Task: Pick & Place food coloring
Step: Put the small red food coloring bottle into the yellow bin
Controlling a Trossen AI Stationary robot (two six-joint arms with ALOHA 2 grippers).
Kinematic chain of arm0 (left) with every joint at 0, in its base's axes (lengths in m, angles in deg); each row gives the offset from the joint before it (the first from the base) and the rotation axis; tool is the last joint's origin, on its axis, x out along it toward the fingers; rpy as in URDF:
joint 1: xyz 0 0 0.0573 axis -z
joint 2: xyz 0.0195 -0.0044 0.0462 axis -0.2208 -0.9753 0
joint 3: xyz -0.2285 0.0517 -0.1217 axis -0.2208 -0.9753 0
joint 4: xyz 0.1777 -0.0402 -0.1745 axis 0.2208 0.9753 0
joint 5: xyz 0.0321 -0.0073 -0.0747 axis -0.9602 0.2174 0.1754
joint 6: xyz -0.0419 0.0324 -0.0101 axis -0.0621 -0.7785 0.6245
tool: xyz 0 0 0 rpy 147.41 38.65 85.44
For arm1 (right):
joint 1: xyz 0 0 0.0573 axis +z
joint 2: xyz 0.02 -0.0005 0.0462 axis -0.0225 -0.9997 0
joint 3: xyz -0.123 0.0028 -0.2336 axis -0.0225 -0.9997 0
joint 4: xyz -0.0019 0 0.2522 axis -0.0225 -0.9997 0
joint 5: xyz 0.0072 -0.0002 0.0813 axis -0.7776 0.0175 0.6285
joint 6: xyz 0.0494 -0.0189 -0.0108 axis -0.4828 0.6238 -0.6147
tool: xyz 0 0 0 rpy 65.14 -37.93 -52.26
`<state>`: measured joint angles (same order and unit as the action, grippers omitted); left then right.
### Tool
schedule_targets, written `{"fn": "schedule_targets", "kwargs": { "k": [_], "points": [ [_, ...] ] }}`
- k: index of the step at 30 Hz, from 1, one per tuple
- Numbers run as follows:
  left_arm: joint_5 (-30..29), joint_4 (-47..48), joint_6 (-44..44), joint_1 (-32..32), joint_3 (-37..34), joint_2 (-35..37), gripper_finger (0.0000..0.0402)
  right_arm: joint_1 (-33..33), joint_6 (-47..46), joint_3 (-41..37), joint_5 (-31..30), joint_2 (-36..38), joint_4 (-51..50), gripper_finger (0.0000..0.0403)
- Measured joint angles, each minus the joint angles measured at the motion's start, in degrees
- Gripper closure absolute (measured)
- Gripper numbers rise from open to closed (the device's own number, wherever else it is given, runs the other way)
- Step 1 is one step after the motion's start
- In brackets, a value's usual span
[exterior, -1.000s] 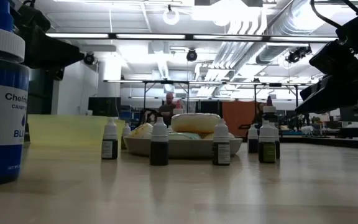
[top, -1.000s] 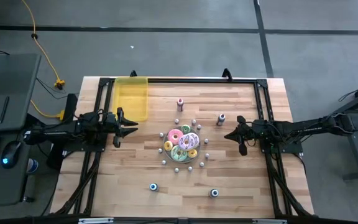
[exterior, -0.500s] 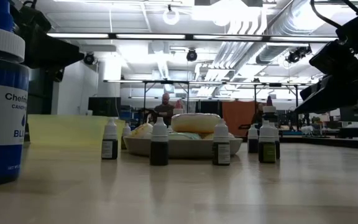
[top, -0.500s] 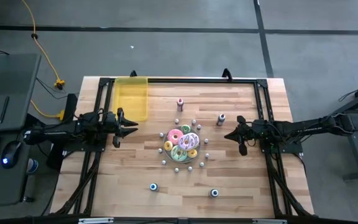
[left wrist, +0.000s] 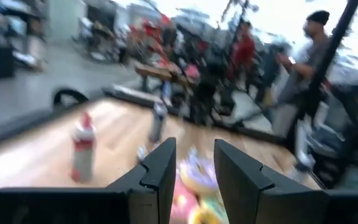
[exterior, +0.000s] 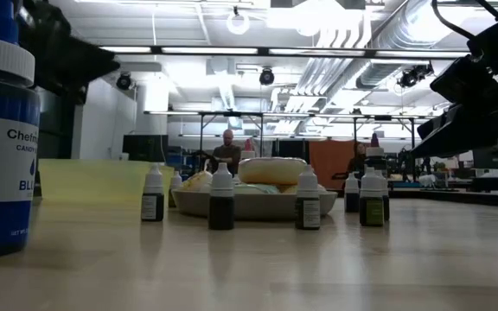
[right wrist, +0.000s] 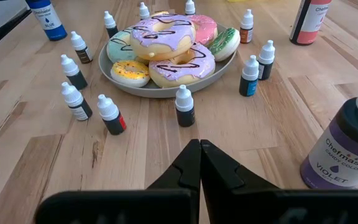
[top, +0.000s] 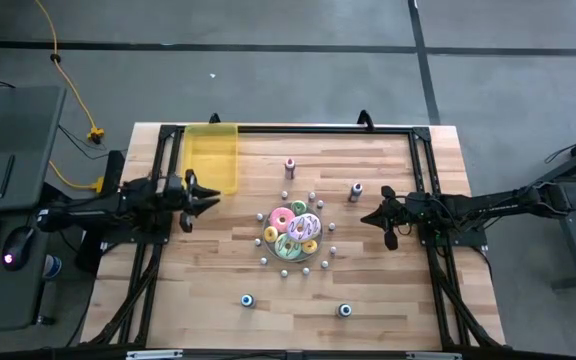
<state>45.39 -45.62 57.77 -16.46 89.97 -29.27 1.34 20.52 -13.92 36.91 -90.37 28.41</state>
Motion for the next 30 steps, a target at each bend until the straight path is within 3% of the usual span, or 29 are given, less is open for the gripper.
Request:
{"fn": "schedule_targets", "kwargs": {
  "k": [5, 14, 30],
  "points": [
    [-3.9, 0.2, -0.4, 0.0, 4.8, -3.3, 0.0296, 0.0, 0.0, 0.0, 0.0, 0.0, 0.0, 0.0402],
    [-2.4, 2.4, -6.7, 0.0, 17.1, -16.7, 0.0296, 0.0, 0.0, 0.0, 0.0, 0.0, 0.0, 0.0402],
    [8.5, 24.2, -23.9, 0.0, 47.7, -45.6, 0.0296, 0.0, 0.0, 0.0, 0.0, 0.0, 0.0, 0.0402]
  ]
}}
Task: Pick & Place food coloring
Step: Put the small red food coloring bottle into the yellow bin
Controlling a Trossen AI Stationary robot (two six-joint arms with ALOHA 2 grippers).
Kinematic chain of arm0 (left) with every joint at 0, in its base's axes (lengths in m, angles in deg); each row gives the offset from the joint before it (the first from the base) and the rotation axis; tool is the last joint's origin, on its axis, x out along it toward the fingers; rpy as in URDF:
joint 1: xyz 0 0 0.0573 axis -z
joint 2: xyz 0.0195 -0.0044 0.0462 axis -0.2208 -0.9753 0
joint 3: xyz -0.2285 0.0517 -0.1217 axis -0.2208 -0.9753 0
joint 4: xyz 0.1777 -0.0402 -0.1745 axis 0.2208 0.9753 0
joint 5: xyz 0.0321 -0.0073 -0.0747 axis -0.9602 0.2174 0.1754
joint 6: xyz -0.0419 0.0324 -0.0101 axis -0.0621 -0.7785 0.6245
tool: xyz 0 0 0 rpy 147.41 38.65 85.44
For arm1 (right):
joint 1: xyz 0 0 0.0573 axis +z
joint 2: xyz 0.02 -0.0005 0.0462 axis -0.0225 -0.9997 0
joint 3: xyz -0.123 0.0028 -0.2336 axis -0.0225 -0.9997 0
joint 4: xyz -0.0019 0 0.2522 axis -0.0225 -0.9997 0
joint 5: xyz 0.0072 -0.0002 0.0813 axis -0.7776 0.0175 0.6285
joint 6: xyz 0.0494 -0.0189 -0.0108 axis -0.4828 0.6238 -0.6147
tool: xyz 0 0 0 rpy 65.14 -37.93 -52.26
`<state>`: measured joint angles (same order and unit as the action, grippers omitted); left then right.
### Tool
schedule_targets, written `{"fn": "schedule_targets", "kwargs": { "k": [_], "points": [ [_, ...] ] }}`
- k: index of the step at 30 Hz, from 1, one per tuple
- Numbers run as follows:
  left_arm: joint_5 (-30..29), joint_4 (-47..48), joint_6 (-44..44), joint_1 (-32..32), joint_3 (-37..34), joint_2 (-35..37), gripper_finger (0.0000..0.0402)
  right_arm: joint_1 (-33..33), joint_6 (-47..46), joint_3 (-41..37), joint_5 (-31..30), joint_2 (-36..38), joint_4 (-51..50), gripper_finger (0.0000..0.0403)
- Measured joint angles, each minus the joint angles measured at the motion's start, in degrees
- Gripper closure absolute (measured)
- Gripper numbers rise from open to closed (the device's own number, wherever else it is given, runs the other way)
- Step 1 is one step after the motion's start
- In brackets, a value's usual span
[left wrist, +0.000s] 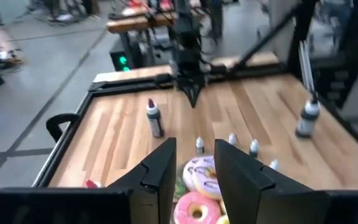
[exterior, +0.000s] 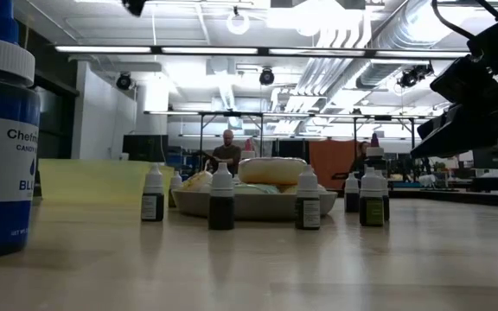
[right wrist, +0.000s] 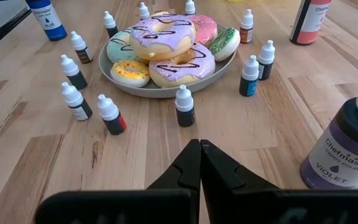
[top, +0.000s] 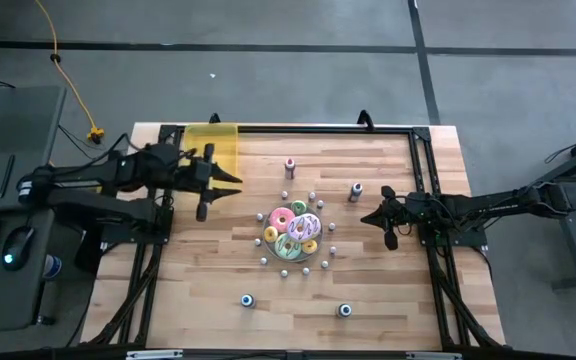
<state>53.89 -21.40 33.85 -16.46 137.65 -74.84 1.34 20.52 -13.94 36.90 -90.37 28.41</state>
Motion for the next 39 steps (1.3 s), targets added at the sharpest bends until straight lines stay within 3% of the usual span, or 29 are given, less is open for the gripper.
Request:
{"fn": "schedule_targets", "kwargs": {
  "k": [8, 15, 18, 24, 29, 39],
  "points": [
    [0.4, 17.0, -5.7, 0.0, 15.9, -10.2, 0.0296, 0.0, 0.0, 0.0, 0.0, 0.0, 0.0, 0.0402],
    [2.1, 34.1, -0.7, 0.4, 27.1, -18.8, 0.0296, 0.0, 0.0, 0.0, 0.0, 0.0, 0.0, 0.0402],
    [-0.9, 39.7, 0.5, 3.2, 29.7, -21.7, 0.0296, 0.0, 0.0, 0.0, 0.0, 0.0, 0.0, 0.0402],
    [-6.9, 45.6, 5.0, 9.4, 29.9, -25.8, 0.0296, 0.0, 0.0, 0.0, 0.0, 0.0, 0.0, 0.0402],
    [-6.6, 49.4, 9.7, 12.5, 29.9, -30.7, 0.0296, 0.0, 0.0, 0.0, 0.0, 0.0, 0.0, 0.0402],
    [-5.6, 40.4, 10.0, 14.6, 22.3, -33.5, 0.0295, 0.0, 0.0, 0.0, 0.0, 0.0, 0.0, 0.0402]
  ]
}}
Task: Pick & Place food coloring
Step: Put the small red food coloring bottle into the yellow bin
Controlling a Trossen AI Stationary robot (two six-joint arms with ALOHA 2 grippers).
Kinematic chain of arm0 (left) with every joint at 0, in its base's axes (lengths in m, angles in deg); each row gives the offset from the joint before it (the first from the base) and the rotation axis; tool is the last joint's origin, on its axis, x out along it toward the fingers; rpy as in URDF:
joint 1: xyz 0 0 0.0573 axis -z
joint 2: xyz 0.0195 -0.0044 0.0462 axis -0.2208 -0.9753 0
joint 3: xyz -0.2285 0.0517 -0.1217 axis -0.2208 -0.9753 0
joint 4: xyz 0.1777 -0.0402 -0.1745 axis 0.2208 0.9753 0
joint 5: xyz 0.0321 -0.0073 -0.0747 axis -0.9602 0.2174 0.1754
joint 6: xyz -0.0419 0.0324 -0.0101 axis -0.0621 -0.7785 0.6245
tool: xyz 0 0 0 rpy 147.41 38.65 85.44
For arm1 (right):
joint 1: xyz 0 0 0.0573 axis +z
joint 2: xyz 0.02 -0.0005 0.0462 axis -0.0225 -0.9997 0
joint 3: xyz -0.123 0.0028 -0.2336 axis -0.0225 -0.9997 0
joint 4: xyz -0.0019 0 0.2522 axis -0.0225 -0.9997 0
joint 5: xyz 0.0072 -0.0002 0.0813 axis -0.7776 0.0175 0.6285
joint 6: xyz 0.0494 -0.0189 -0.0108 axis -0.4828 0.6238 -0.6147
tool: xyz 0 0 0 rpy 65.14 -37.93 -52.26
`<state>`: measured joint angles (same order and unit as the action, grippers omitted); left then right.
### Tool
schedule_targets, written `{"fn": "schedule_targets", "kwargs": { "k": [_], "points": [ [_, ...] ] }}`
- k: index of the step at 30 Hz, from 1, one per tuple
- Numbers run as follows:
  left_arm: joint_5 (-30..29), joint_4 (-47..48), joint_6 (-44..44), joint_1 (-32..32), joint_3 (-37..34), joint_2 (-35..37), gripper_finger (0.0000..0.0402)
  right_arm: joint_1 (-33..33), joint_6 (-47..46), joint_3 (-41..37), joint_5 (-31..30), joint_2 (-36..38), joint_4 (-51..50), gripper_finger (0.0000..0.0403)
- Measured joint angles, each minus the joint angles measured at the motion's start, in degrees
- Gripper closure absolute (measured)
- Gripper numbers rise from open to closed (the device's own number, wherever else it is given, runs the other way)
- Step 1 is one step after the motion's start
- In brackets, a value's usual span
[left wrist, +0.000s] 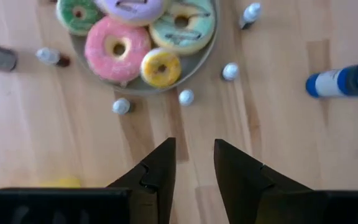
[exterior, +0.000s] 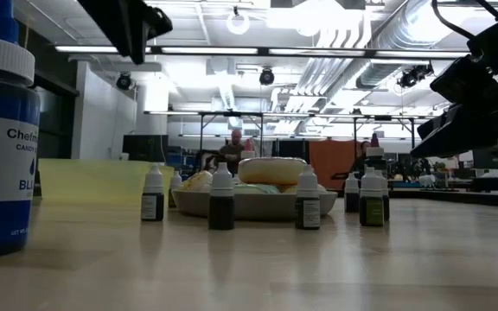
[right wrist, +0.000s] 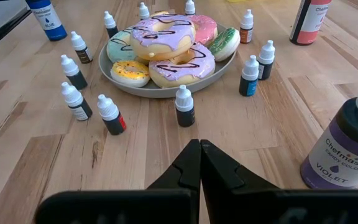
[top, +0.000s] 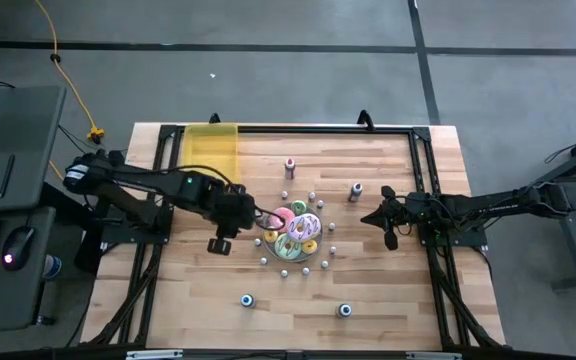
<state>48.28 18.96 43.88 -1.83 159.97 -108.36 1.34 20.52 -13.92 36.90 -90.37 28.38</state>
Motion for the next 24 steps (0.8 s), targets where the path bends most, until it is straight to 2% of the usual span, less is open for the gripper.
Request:
{"fn": "schedule_targets", "kwargs": {
  "k": [6, 16, 19, 24],
  "points": [
    [2.0, -7.6, 3.0, 0.0, -6.5, 0.0, 0.0274, 0.0, 0.0, 0.0, 0.0, 0.0, 0.0, 0.0402],
    [6.7, -23.1, 7.1, 0.0, -16.7, -2.8, 0.0166, 0.0, 0.0, 0.0, 0.0, 0.0, -0.1, 0.0402],
    [5.8, -26.9, 8.7, 0.0, -18.9, -4.8, 0.0150, 0.0, 0.0, 0.0, 0.0, 0.0, 0.0, 0.0402],
    [2.2, -29.7, 10.1, 0.0, -20.2, -7.1, 0.0147, 0.0, 0.0, 0.0, 0.0, 0.0, 0.0, 0.0402]
  ]
}}
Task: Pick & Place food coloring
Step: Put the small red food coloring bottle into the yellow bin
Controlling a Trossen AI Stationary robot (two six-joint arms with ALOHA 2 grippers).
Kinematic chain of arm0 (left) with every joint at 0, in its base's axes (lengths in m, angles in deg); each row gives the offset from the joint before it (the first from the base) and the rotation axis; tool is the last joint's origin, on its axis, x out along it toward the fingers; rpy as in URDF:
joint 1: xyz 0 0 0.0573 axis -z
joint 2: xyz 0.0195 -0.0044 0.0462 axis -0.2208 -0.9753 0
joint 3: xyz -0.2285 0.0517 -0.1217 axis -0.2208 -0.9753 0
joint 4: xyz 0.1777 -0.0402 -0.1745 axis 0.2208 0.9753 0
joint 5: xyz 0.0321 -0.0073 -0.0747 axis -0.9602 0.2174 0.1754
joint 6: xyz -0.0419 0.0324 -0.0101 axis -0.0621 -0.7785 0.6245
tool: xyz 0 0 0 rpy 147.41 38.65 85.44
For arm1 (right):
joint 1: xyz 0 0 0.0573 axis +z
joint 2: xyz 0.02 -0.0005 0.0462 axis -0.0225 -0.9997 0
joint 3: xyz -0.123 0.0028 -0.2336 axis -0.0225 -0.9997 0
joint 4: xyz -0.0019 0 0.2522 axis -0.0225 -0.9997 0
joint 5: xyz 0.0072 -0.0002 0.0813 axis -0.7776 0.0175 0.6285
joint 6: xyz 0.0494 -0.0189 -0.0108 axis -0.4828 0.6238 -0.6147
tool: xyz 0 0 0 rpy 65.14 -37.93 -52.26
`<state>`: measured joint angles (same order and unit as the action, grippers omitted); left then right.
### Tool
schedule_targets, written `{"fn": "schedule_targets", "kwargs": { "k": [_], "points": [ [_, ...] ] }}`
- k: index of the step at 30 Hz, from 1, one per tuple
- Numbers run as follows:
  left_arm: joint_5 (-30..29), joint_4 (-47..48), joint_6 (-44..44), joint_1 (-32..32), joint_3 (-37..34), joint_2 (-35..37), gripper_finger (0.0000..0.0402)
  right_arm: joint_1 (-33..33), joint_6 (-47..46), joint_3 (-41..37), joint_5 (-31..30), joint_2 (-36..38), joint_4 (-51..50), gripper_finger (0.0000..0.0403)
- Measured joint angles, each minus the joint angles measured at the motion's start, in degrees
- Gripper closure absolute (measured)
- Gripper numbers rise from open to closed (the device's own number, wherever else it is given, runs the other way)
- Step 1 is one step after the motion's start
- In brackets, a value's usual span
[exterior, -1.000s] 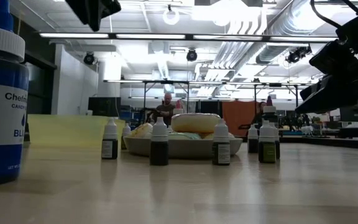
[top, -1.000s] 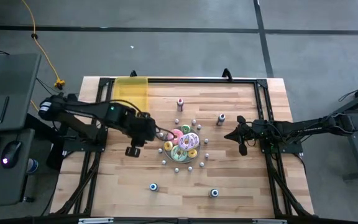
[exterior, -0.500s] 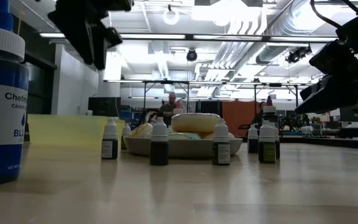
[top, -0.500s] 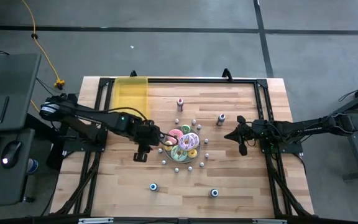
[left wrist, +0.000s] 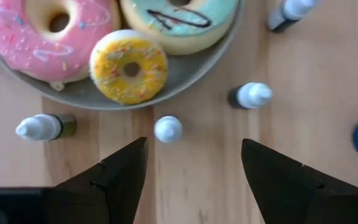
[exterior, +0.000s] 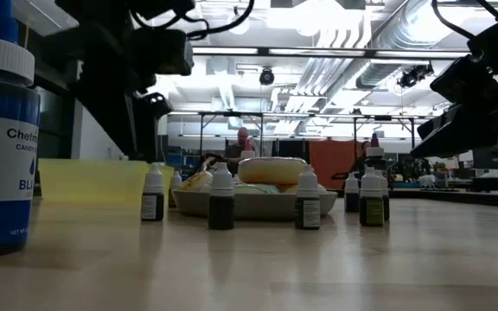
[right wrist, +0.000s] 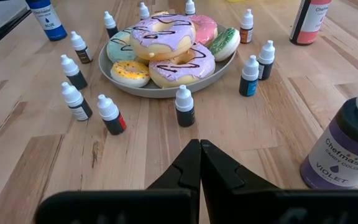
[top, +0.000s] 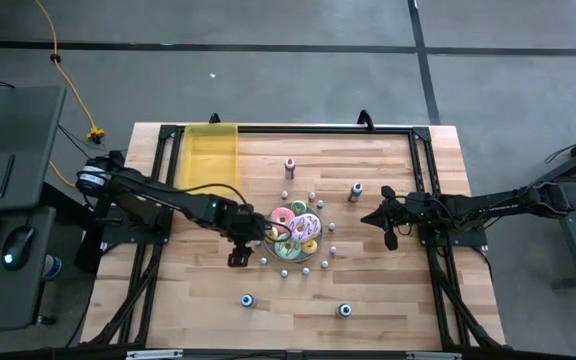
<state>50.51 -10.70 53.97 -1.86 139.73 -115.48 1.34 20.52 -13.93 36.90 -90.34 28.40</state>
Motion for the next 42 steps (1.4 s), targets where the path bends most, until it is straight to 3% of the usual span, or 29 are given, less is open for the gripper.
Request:
{"fn": "schedule_targets", "kwargs": {
  "k": [6, 16, 25, 42],
  "points": [
    [-3.4, -3.3, 0.8, 0.0, -1.8, -0.9, 0.0147, 0.0, 0.0, 0.0, 0.0, 0.0, 0.0, 0.0402],
    [-3.5, -12.2, 1.4, 0.0, -6.9, -0.9, 0.0147, 0.0, 0.0, 0.0, 0.0, 0.0, 0.0, 0.0402],
    [-4.1, -13.9, 1.3, 0.0, -7.8, -0.9, 0.0148, 0.0, 0.0, 0.0, 0.0, 0.0, 0.0, 0.0402],
    [-3.6, -15.7, 1.3, 0.0, -7.8, -2.9, 0.0231, 0.0, 0.0, 0.0, 0.0, 0.0, 0.0, 0.0402]
  ]
}}
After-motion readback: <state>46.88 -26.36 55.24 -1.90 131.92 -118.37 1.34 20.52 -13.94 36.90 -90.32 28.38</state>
